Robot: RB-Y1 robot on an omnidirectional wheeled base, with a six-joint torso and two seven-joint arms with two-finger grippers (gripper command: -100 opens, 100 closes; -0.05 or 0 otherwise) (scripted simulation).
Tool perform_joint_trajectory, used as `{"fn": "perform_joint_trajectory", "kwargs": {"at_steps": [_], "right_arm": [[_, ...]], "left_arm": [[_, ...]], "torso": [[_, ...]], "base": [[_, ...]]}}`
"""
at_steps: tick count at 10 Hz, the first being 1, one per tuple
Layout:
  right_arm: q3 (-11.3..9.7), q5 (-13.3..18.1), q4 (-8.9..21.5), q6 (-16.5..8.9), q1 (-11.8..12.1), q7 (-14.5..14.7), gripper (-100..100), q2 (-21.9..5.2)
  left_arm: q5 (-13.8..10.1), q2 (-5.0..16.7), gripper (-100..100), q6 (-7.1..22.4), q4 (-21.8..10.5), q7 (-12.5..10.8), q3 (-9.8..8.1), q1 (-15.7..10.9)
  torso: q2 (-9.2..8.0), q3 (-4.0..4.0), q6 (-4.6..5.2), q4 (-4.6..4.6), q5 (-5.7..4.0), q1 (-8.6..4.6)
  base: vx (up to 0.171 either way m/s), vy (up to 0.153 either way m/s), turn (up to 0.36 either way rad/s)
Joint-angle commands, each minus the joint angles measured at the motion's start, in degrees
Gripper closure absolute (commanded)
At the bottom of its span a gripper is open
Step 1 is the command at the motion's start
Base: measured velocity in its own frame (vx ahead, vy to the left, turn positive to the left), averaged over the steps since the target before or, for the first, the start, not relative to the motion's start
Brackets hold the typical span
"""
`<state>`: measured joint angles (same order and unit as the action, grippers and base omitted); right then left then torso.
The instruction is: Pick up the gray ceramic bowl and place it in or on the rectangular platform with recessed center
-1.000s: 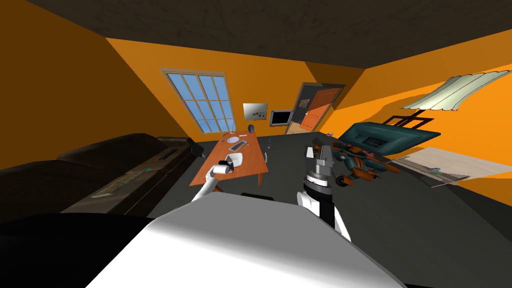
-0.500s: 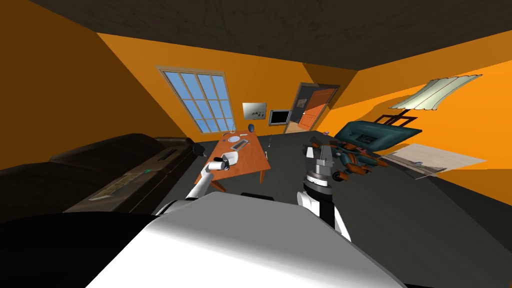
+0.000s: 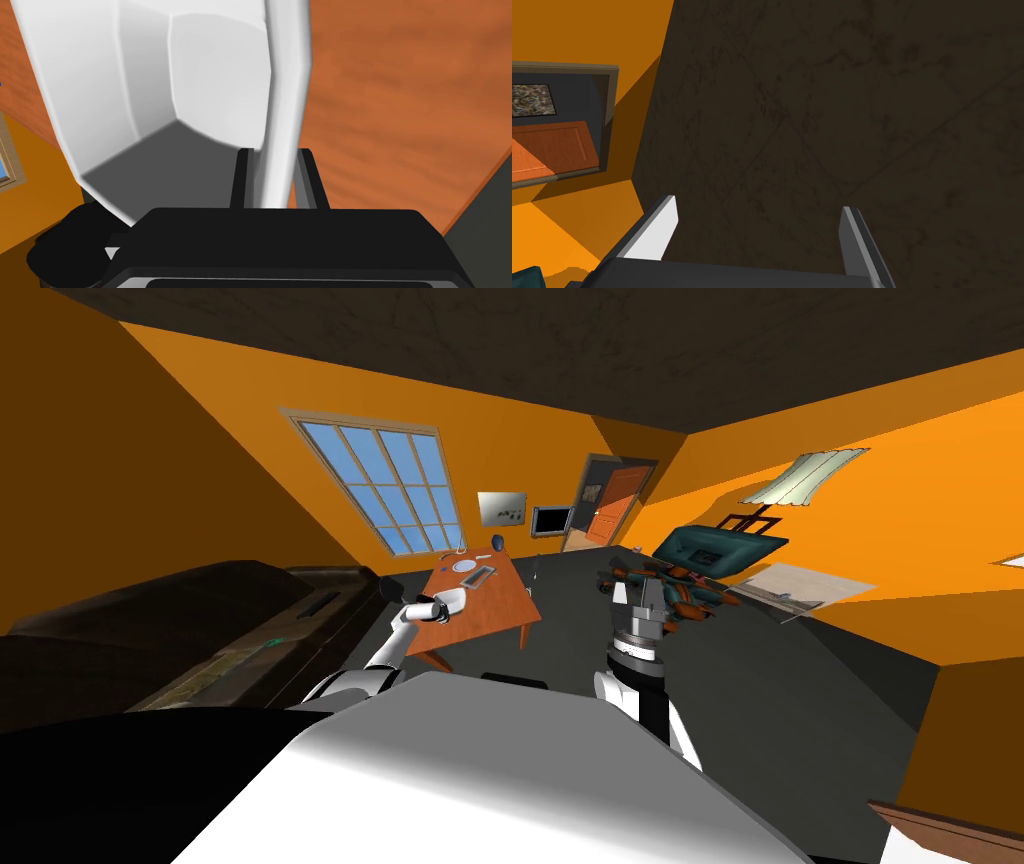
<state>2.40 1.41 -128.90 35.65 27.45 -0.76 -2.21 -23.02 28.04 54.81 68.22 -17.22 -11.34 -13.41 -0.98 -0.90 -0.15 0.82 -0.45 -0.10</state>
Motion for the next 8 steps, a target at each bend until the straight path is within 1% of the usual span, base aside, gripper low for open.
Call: {"fn": "perform_joint_trajectory", "kwargs": {"at_steps": [1, 2, 3, 4, 6, 7, 8], "right_arm": [[0.0, 0.0, 0.0, 0.0, 0.0, 0.0, 0, 0.0], [0.0, 0.0, 0.0, 0.0, 0.0, 0.0, 0, 0.0], [0.0, 0.0, 0.0, 0.0, 0.0, 0.0, 0, 0.0], [0.0, 0.0, 0.0, 0.0, 0.0, 0.0, 0, 0.0], [0.0, 0.0, 0.0, 0.0, 0.0, 0.0, 0, 0.0], [0.0, 0.0, 0.0, 0.0, 0.0, 0.0, 0, 0.0], [0.0, 0.0, 0.0, 0.0, 0.0, 0.0, 0, 0.0]], "left_arm": [[-1.3, 2.3, 100, 1.0, -2.5, -0.8, -1.15, -1.4], [-2.5, 4.0, 100, 1.1, -4.4, -0.9, -1.77, -2.8], [-2.5, 4.0, 100, 1.1, -5.1, -0.9, -1.77, -2.8], [-3.7, 5.7, 100, 1.2, -6.9, -1.1, -2.30, -4.1], [-5.9, 9.2, 100, 1.2, -12.1, -1.5, -3.09, -6.8], [-6.9, 10.9, 100, 1.2, -14.4, -1.8, -3.35, -8.1], [-6.9, 10.9, 100, 1.2, -15.4, -1.8, -3.35, -8.1]], "torso": [[0.00, 0.00, 0.00, 0.00, 0.00, 0.00], [-0.02, -0.03, 0.03, 0.04, -0.01, 0.08], [-0.03, -0.05, 0.02, 0.08, -0.05, 0.07], [0.02, -0.03, -0.03, 0.05, -0.06, -0.09], [0.12, -0.01, 0.13, 0.12, -0.17, -0.25], [0.07, -0.05, 0.05, 0.15, -0.20, -0.19], [0.03, -0.09, 0.18, 0.19, -0.22, -0.27]], "base": [[-0.065, 0.117, -0.286], [-0.063, 0.122, -0.224], [-0.034, 0.074, -0.066], [-0.019, 0.053, -0.169], [-0.025, 0.085, -0.268], [-0.037, 0.095, -0.369], [-0.019, 0.060, -0.178]]}}
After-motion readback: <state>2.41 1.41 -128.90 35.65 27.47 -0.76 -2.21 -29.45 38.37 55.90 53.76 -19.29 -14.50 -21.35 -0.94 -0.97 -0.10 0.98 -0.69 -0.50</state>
